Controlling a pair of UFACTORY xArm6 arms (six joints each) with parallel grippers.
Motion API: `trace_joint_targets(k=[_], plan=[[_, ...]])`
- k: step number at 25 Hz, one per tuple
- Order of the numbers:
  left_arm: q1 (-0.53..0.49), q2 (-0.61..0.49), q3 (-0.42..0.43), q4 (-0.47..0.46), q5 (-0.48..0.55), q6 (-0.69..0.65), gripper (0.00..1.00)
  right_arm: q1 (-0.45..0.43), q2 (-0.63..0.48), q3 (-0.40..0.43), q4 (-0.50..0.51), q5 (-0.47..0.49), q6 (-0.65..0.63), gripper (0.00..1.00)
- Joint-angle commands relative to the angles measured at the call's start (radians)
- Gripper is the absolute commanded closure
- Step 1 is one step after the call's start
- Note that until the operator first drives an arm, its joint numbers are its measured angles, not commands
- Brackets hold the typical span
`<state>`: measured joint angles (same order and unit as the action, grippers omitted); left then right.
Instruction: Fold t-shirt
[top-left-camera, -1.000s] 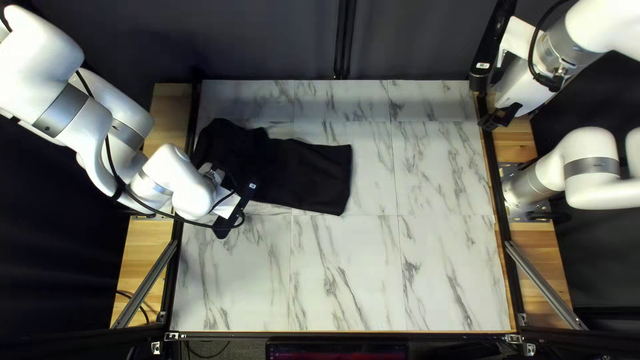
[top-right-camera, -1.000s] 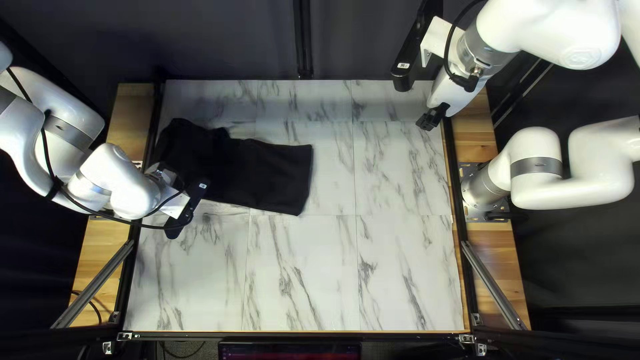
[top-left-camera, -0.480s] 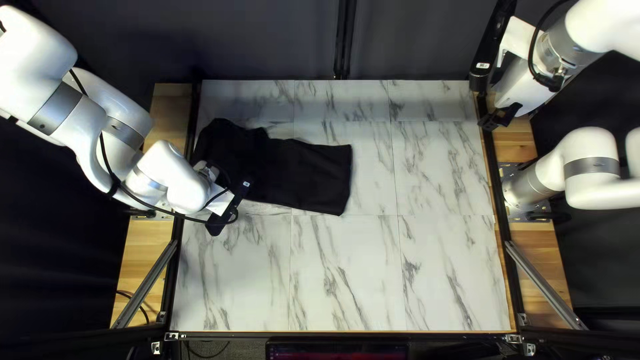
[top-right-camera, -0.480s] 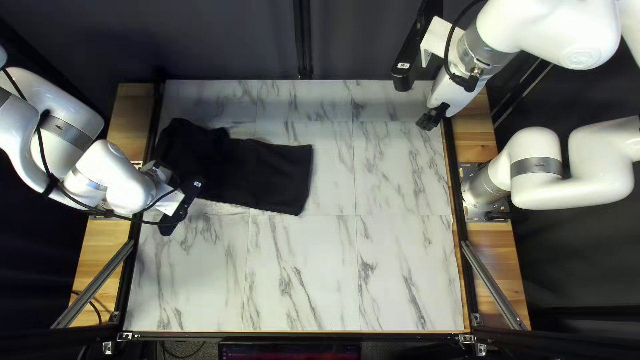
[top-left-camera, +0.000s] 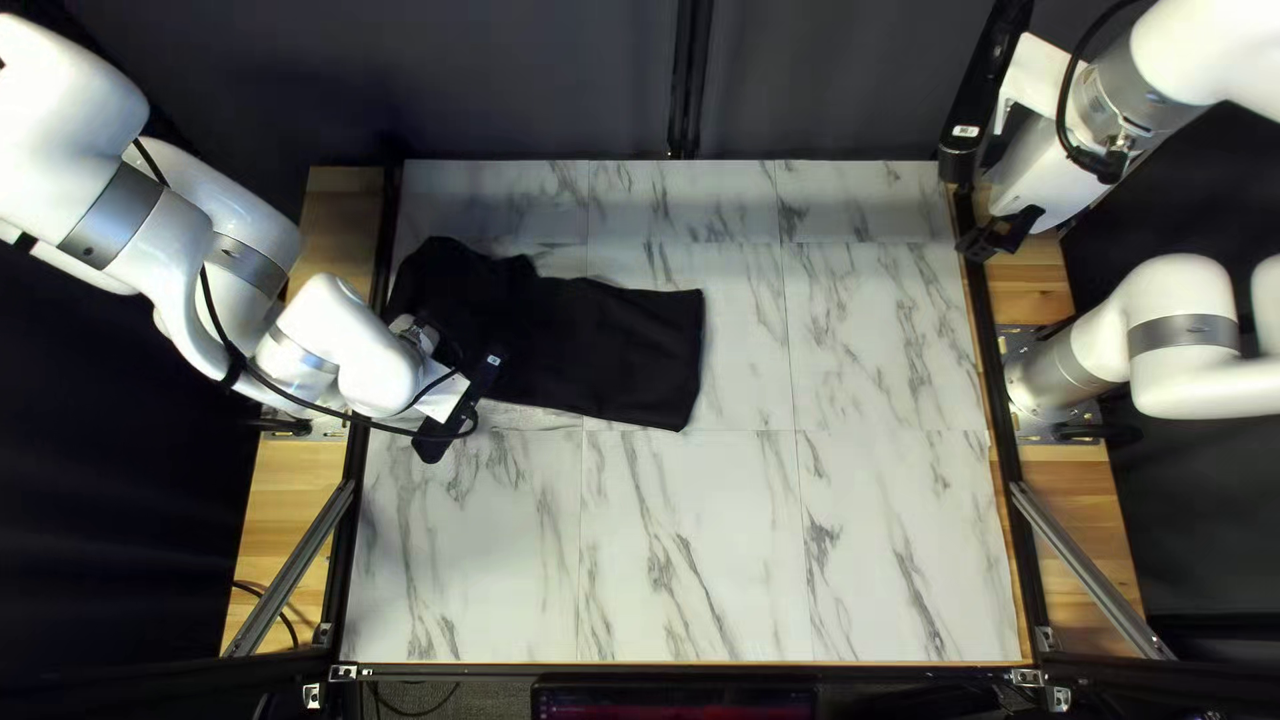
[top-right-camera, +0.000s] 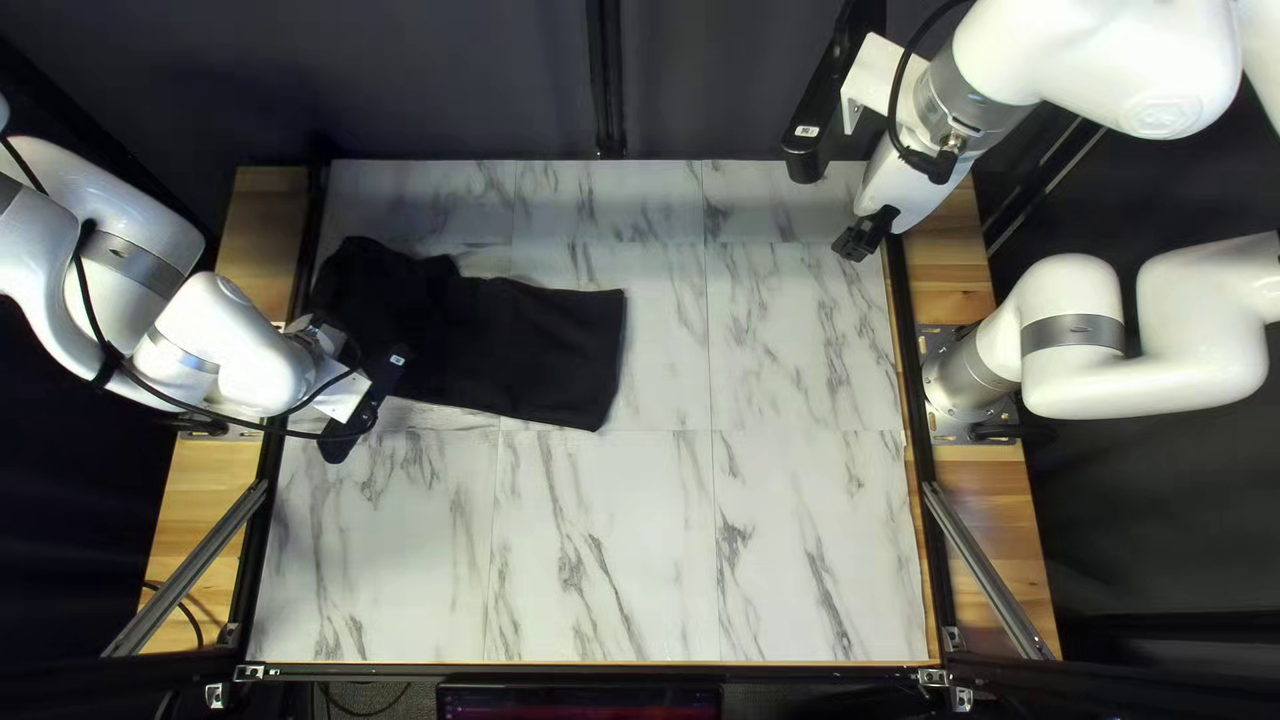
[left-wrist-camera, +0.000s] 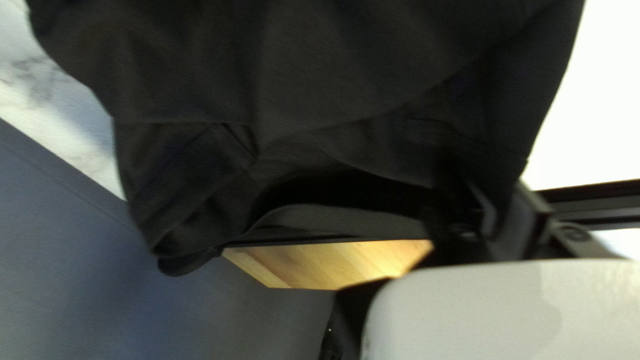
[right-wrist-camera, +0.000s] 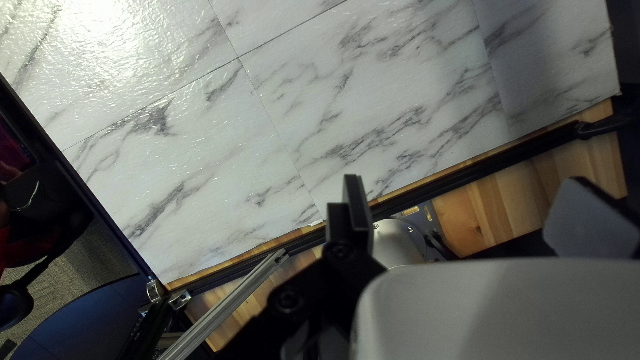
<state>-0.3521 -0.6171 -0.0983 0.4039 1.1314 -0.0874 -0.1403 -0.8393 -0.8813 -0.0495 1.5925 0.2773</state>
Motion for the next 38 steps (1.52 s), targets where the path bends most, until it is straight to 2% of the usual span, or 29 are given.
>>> trace_joint_targets(k=[1,11,20,24,33,38], plan=[[-0.010,0.037,-0.065,0.028,0.029,-0.002,1.00,0.000,0.000,0.000,0.000,0.000,0.000,0.00],[0.008,0.180,-0.258,0.138,0.056,0.031,1.00,0.000,0.000,0.000,0.000,0.000,0.000,0.00],[0.017,0.243,-0.391,0.217,0.088,0.093,1.00,0.000,0.000,0.000,0.000,0.000,0.000,0.00],[0.030,0.307,-0.450,0.260,0.047,0.121,1.00,0.000,0.000,0.000,0.000,0.000,0.000,0.00],[0.057,0.363,-0.497,0.318,-0.050,0.166,1.00,0.000,0.000,0.000,0.000,0.000,0.000,0.00],[0.095,0.445,-0.540,0.351,-0.136,0.194,1.00,0.000,0.000,0.000,0.000,0.000,0.000,0.00]])
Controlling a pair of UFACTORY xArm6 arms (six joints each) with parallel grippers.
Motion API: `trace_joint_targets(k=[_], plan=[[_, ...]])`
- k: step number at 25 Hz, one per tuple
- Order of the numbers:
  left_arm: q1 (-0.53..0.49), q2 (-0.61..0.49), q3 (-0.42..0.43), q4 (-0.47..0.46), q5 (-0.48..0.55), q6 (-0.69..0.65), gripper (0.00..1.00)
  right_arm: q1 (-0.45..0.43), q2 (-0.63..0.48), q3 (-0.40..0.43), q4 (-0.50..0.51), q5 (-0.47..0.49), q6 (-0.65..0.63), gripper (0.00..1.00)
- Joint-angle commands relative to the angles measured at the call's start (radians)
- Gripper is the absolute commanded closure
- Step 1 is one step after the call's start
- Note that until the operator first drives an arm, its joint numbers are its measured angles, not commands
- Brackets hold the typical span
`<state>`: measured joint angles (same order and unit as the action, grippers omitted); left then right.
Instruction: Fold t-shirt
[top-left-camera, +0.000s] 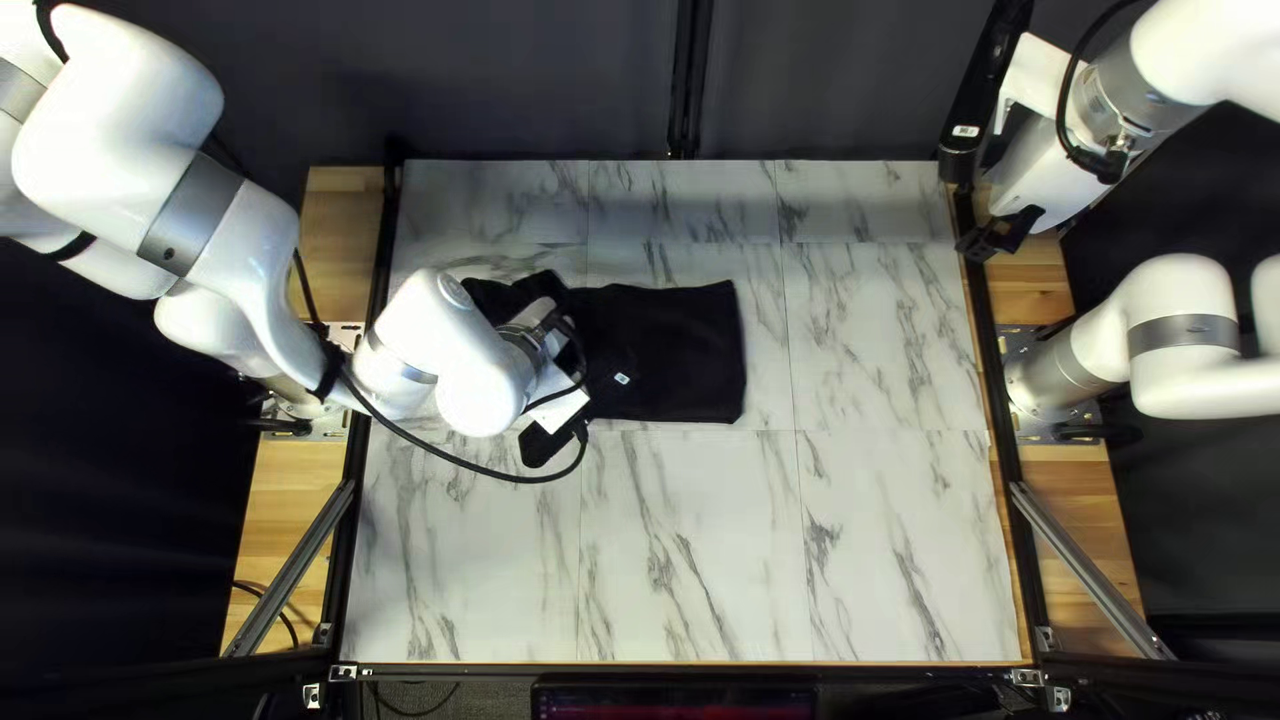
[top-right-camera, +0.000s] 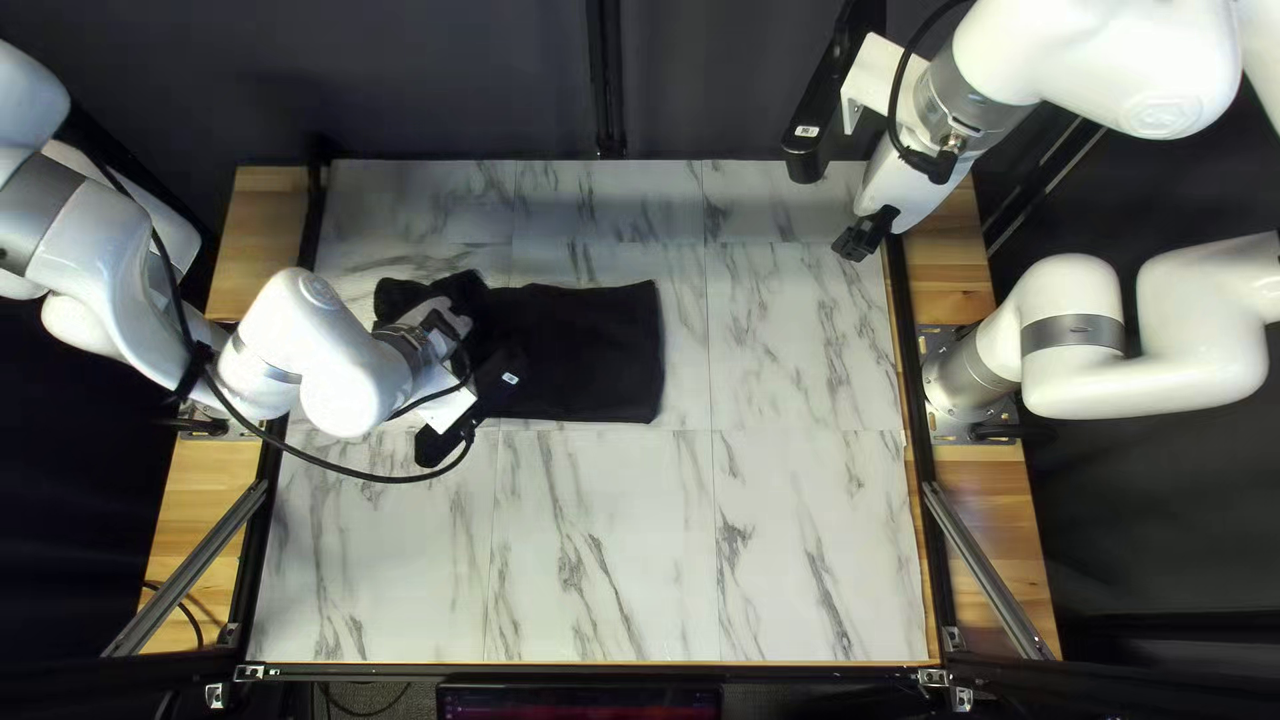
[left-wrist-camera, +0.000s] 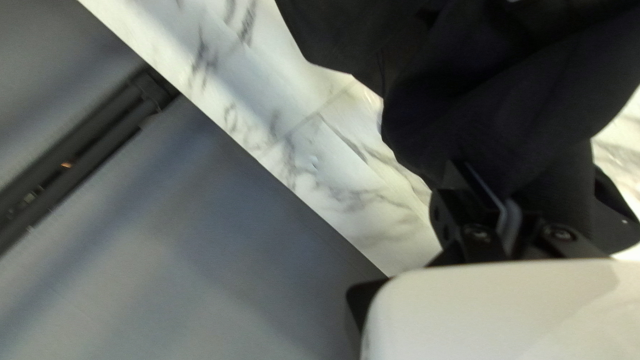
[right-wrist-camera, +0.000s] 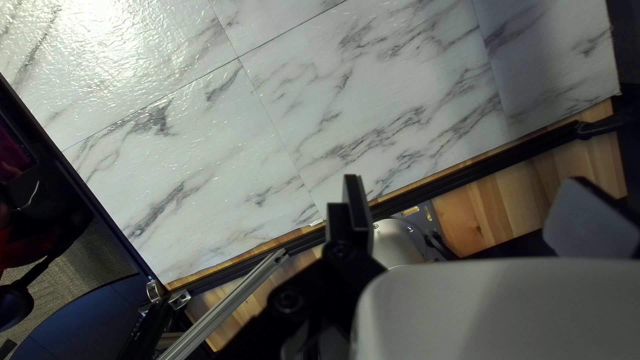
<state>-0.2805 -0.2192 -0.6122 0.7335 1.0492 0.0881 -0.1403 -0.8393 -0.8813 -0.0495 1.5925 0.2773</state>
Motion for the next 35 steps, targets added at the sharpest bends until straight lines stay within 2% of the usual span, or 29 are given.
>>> trace_joint_targets(k=[1,9,10,11,13,17,20,24,25,27,28,33,35], plan=[[0.030,0.060,-0.032,0.027,-0.071,0.023,1.00,0.000,0.000,0.000,0.000,0.000,0.000,0.00],[0.073,0.169,-0.110,0.062,-0.181,0.051,0.99,0.000,0.000,0.000,0.000,0.000,0.000,0.00],[0.083,0.200,-0.129,0.071,-0.205,0.053,0.94,0.000,0.000,0.000,0.000,0.000,0.000,0.00],[0.090,0.219,-0.140,0.076,-0.224,0.056,0.72,0.000,0.000,0.000,0.000,0.000,0.000,0.00],[0.106,0.251,-0.159,0.082,-0.258,0.068,0.00,0.000,0.000,0.000,0.000,0.000,0.000,0.00],[0.119,0.219,-0.140,0.061,-0.271,0.103,0.00,0.000,0.000,0.000,0.000,0.000,0.000,0.00],[0.109,0.099,-0.062,0.020,-0.253,0.124,0.00,0.000,0.000,0.000,0.000,0.000,0.000,0.00],[0.085,-0.029,0.038,-0.013,-0.225,0.087,0.00,0.000,0.000,0.000,0.000,0.000,0.000,0.00],[0.073,-0.093,0.102,-0.031,-0.211,0.049,0.00,0.000,0.000,0.000,0.000,0.000,0.000,0.00],[0.059,-0.165,0.172,-0.059,-0.188,-0.002,0.00,0.000,0.000,0.000,0.000,0.000,0.000,0.00],[0.041,-0.240,0.237,-0.091,-0.158,-0.048,0.00,0.000,0.000,0.000,0.000,0.000,0.000,0.00],[-0.056,-0.461,0.392,-0.219,-0.025,-0.222,0.00,0.000,0.000,0.000,0.000,0.000,0.000,0.00],[-0.081,-0.480,0.422,-0.255,-0.030,-0.291,0.00,0.000,0.000,0.000,0.000,0.000,0.000,0.00]])
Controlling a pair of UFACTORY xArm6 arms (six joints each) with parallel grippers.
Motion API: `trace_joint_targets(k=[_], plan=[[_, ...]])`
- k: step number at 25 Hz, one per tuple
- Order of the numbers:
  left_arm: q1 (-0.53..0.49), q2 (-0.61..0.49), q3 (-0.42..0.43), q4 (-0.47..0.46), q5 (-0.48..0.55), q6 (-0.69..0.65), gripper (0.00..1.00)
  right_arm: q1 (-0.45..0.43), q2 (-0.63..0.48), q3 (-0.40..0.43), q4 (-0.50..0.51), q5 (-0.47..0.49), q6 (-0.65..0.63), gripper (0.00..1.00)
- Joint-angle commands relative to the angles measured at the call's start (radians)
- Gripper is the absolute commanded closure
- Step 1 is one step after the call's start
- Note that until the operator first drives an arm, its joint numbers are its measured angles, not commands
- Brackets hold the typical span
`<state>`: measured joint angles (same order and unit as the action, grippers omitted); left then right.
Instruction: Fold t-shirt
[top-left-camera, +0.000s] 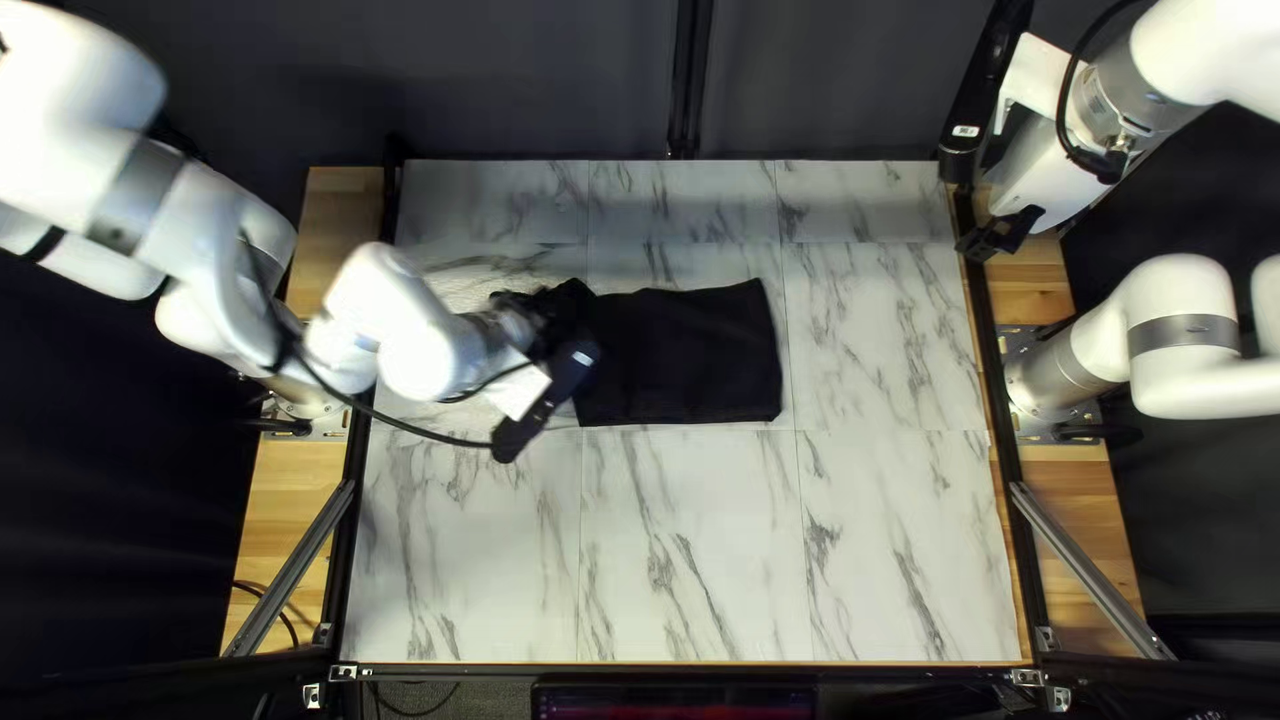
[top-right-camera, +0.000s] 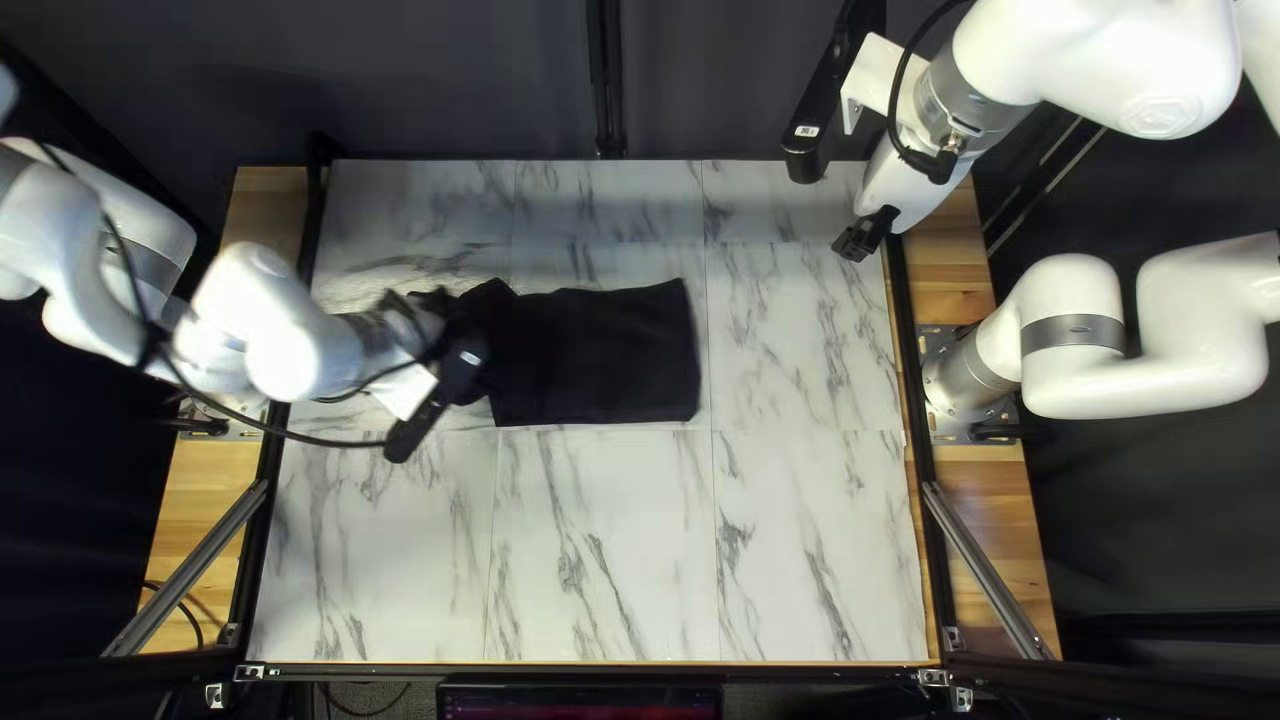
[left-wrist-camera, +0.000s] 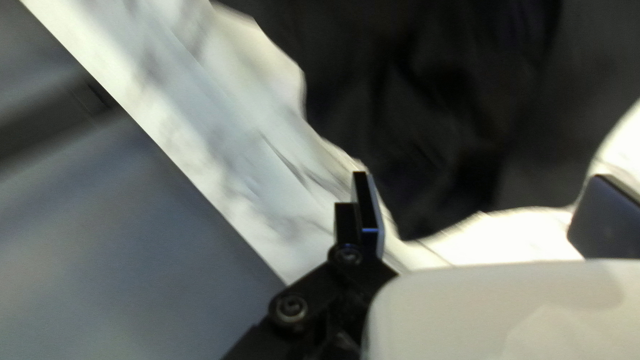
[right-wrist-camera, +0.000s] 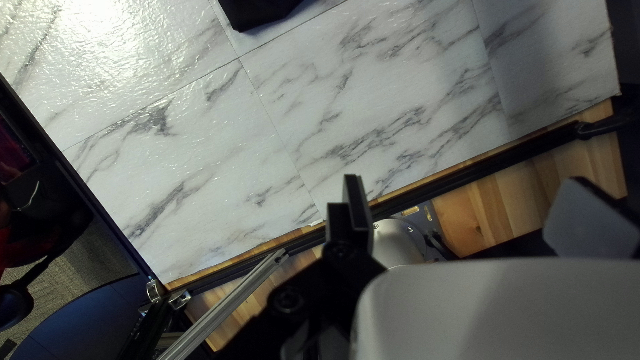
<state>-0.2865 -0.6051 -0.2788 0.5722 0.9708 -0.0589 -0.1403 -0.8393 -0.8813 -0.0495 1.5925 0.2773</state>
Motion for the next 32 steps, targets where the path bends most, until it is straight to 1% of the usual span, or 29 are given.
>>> trace_joint_targets(k=[1,2,4,7,8,9,11,14,18,21,24,27,30,31,32], plan=[[-0.081,-0.079,0.095,-0.104,0.023,-0.176,0.00,0.000,0.000,0.000,0.000,0.000,0.000,0.00],[-0.080,-0.063,0.097,-0.109,0.001,-0.194,0.00,0.000,0.000,0.000,0.000,0.000,0.000,0.00],[-0.064,-0.002,0.098,-0.116,-0.078,-0.239,0.00,0.000,0.000,0.000,0.000,0.000,0.000,0.00],[-0.022,0.085,0.102,-0.101,-0.195,-0.291,0.00,0.000,0.000,0.000,0.000,0.000,0.000,0.00],[-0.001,0.136,0.103,-0.076,-0.255,-0.334,0.00,0.000,0.000,0.000,0.000,0.000,0.000,0.00],[0.007,0.167,0.102,-0.055,-0.286,-0.369,0.00,0.000,0.000,0.000,0.000,0.000,0.000,0.00],[0.000,0.217,0.092,-0.003,-0.311,-0.455,0.00,0.000,0.000,0.000,0.000,0.000,0.000,0.00],[-0.023,0.251,0.085,0.080,-0.305,-0.550,0.00,0.000,0.000,0.000,0.000,0.000,0.000,0.00],[-0.051,0.249,0.091,0.149,-0.253,-0.587,0.00,0.000,0.000,0.000,0.000,0.000,0.000,0.00],[-0.070,0.235,0.090,0.178,-0.217,-0.597,0.00,0.000,0.000,0.000,0.000,0.000,0.000,0.00],[-0.085,0.205,0.093,0.182,-0.181,-0.587,0.00,0.000,0.000,0.000,0.000,0.000,0.000,0.00],[-0.094,0.187,0.097,0.190,-0.163,-0.580,0.02,0.000,0.000,0.000,0.000,0.000,0.000,0.00],[-0.100,0.178,0.116,0.209,-0.169,-0.582,0.13,0.000,0.000,0.000,0.000,0.000,0.000,0.00],[-0.101,0.179,0.121,0.217,-0.174,-0.585,0.19,0.000,0.000,0.000,0.000,0.000,0.000,0.00],[-0.103,0.182,0.123,0.224,-0.178,-0.587,0.28,0.000,0.000,0.000,0.000,0.000,0.000,0.00]])
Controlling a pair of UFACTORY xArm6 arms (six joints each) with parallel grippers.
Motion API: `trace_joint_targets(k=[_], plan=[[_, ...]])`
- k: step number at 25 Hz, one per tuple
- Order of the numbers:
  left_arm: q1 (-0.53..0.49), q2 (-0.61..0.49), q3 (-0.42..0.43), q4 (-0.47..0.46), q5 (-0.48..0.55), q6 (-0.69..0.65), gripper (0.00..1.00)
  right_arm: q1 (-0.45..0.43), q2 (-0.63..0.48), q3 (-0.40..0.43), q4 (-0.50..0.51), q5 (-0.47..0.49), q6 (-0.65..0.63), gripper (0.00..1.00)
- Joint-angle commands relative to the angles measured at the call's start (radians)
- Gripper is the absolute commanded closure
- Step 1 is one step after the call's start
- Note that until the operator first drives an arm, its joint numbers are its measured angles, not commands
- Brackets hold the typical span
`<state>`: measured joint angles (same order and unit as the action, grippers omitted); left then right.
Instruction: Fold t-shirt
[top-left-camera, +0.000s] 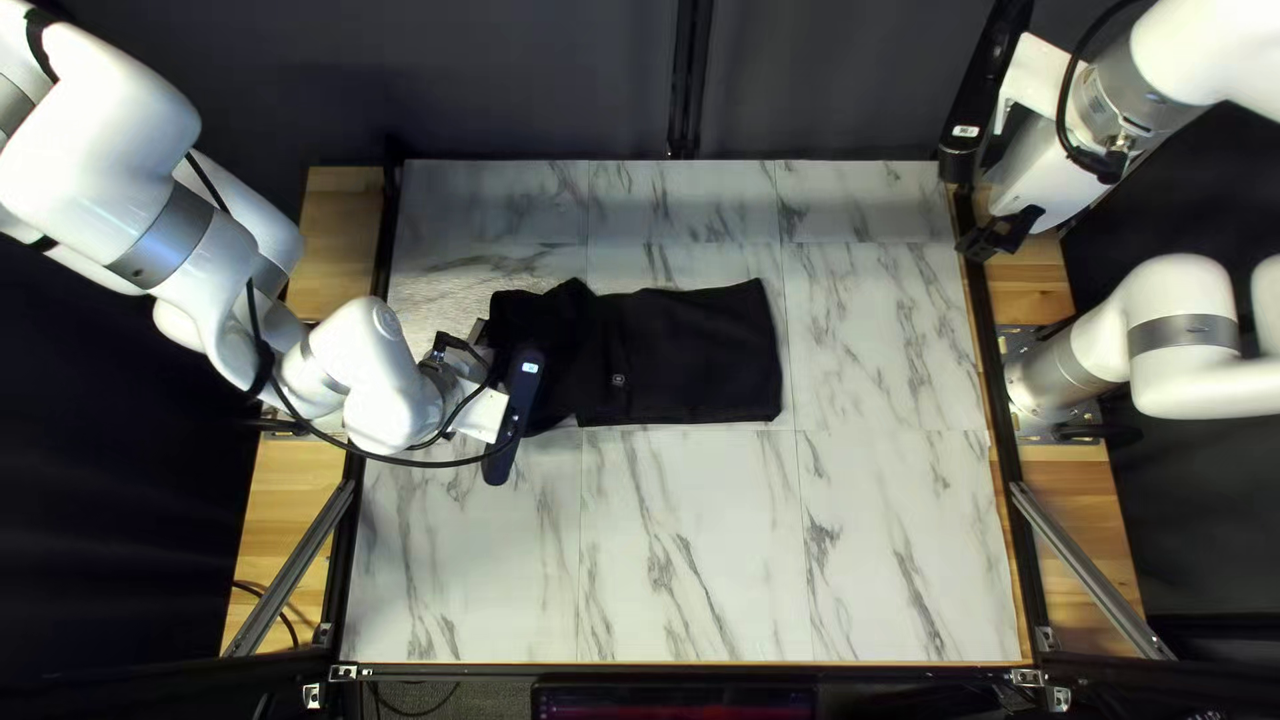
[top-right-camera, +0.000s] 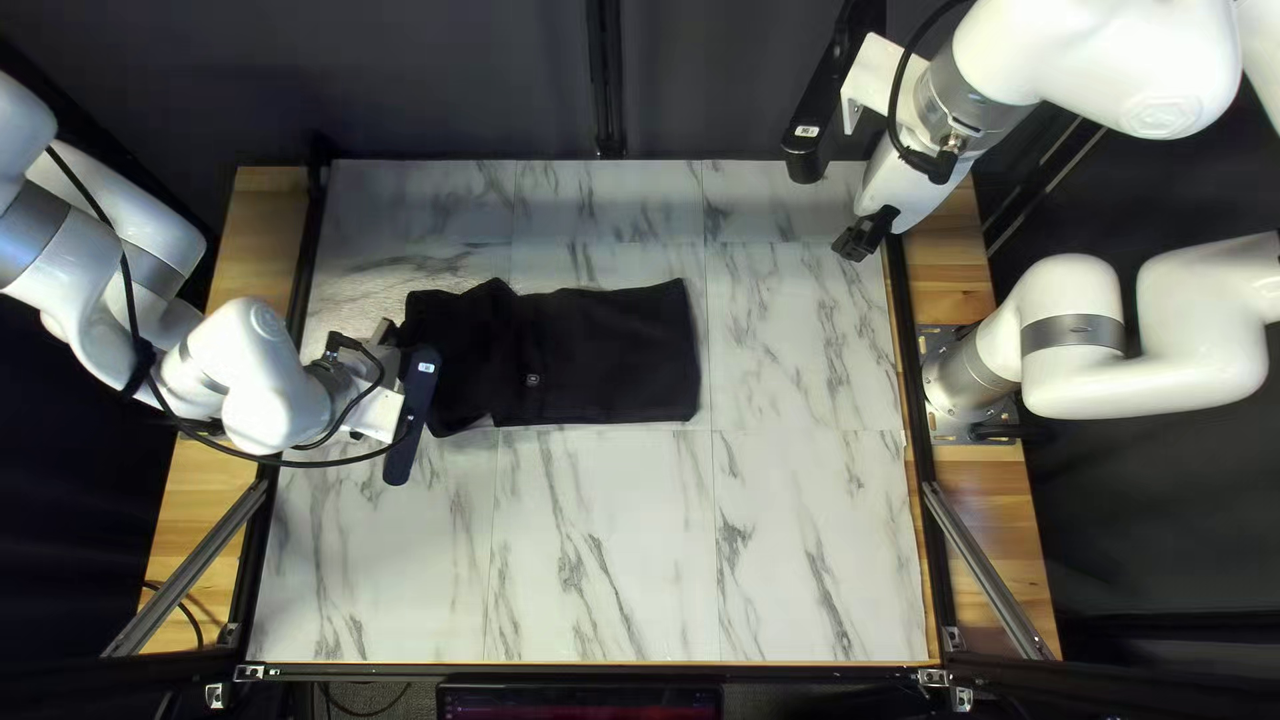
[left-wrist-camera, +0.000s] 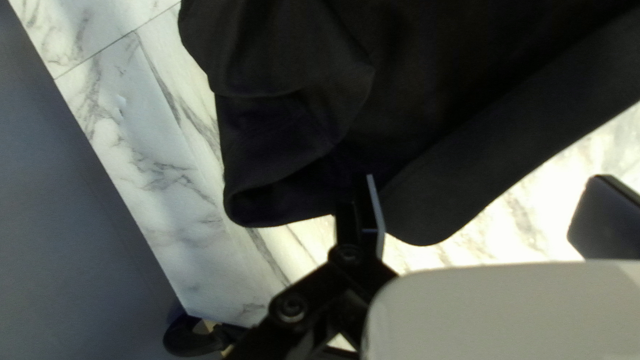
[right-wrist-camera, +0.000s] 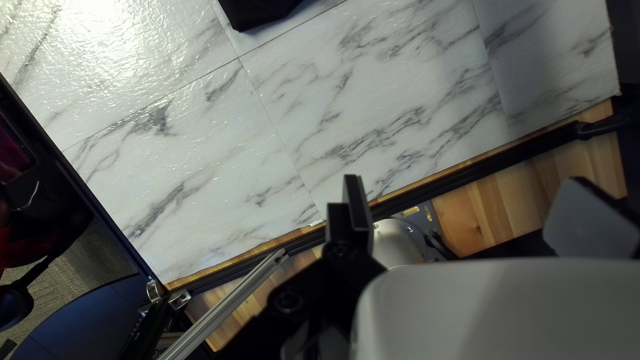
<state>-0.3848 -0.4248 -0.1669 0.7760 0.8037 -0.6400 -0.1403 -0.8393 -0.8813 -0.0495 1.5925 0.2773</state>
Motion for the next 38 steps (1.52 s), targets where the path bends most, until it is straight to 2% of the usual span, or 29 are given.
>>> trace_joint_targets(k=[1,3,6,10,16,24,38], plan=[[-0.005,0.009,0.015,0.035,-0.019,-0.010,0.42,0.000,0.000,0.000,0.000,0.000,0.000,0.00],[0.000,0.020,0.021,0.056,-0.035,-0.013,0.92,0.000,0.000,0.000,0.000,0.000,0.000,0.00],[0.022,0.039,0.026,0.087,-0.061,-0.012,1.00,0.000,0.000,0.000,0.000,0.000,0.000,0.00],[0.054,0.052,0.027,0.110,-0.081,-0.002,1.00,0.000,0.000,0.000,0.000,0.000,0.000,0.00],[0.003,-0.031,-0.013,0.033,0.036,0.085,1.00,0.000,0.000,0.000,0.000,0.000,0.000,0.00],[0.012,-0.117,-0.077,0.052,0.137,0.206,1.00,0.000,0.000,0.000,0.000,0.000,0.000,0.00],[0.099,-0.151,-0.168,0.172,0.073,0.359,1.00,0.000,0.000,0.000,0.000,0.000,0.000,0.00]])
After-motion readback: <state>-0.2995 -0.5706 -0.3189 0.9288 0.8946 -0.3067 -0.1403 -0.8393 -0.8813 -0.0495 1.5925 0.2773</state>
